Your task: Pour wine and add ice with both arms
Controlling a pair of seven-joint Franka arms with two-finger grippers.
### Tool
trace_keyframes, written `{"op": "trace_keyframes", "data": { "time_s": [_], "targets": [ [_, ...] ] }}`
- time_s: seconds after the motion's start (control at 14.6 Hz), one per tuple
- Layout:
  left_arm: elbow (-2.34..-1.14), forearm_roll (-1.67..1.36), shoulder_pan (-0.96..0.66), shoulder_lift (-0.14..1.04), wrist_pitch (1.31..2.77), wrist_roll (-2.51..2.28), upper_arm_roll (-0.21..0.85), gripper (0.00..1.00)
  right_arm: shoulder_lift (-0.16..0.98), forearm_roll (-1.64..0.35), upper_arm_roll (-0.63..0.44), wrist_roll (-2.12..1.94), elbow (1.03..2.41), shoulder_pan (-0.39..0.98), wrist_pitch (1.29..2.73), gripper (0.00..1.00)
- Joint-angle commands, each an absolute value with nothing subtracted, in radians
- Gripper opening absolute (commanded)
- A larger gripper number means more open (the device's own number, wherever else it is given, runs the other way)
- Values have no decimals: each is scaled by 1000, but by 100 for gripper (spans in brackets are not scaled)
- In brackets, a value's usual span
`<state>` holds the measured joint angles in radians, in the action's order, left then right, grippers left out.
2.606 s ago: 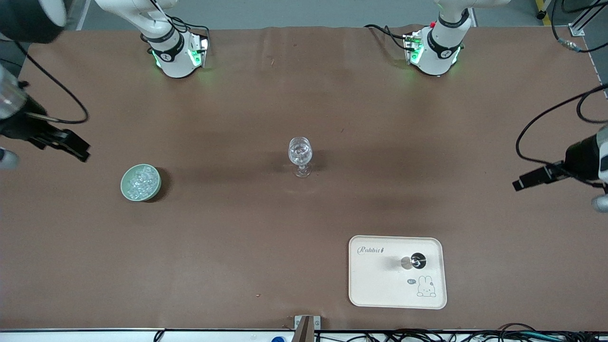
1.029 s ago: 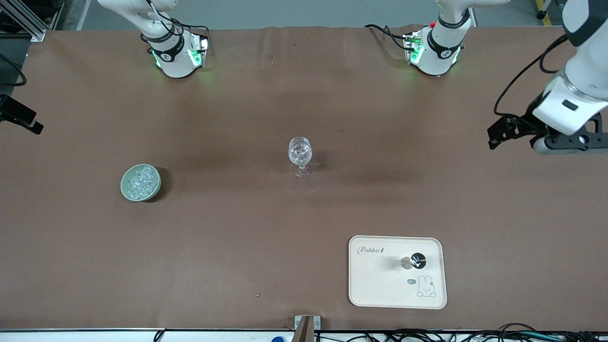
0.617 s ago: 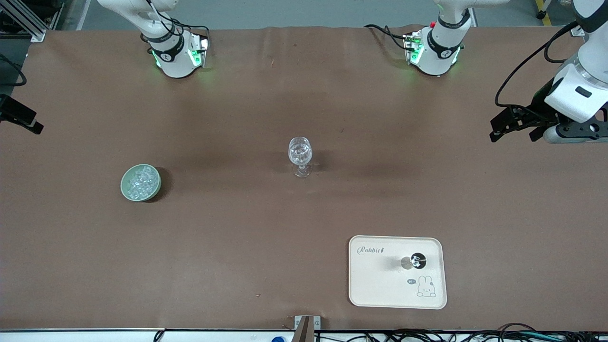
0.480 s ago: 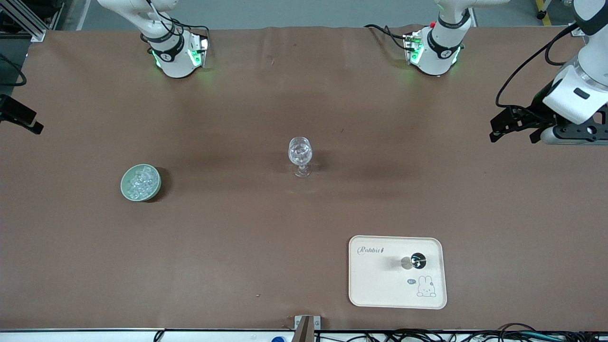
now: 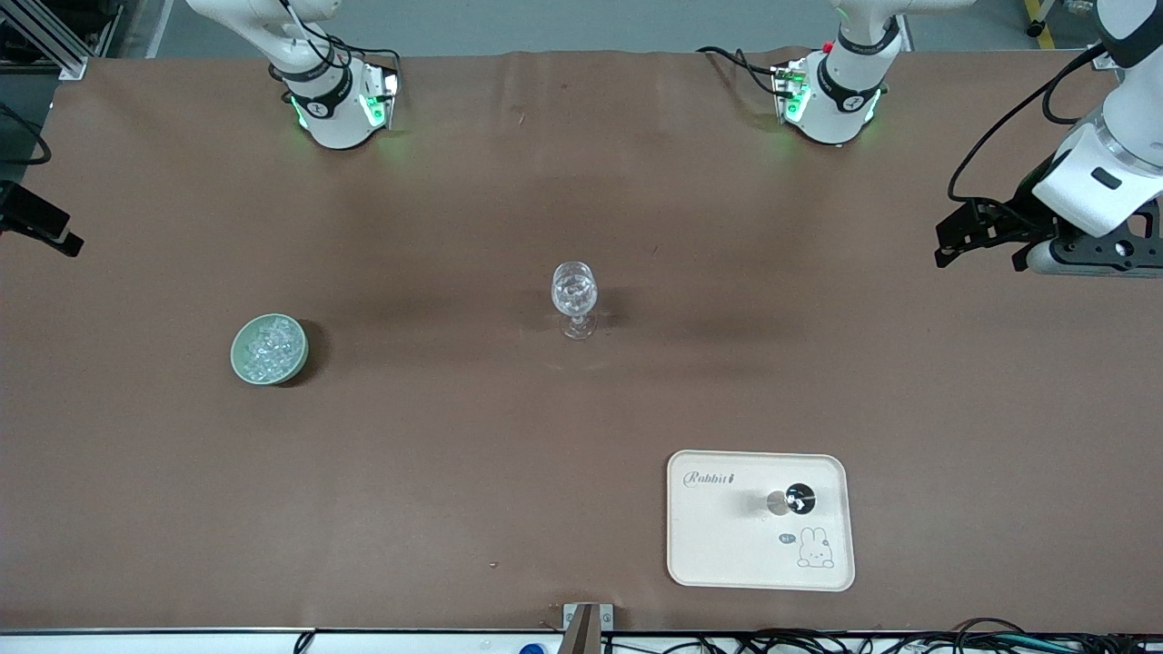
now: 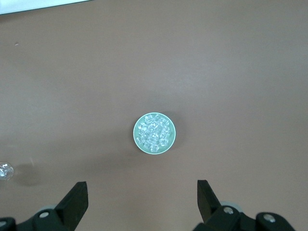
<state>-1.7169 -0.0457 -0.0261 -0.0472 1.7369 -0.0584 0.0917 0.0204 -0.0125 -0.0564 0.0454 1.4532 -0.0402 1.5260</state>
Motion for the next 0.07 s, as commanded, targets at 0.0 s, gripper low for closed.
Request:
{"op": "trace_keyframes", "data": {
  "time_s": [0.0],
  "targets": [
    [-1687, -28, -26, -35, 1713, -55, 97, 99, 9, -15, -58, 34, 1468, -40, 1528, 100]
  ]
}}
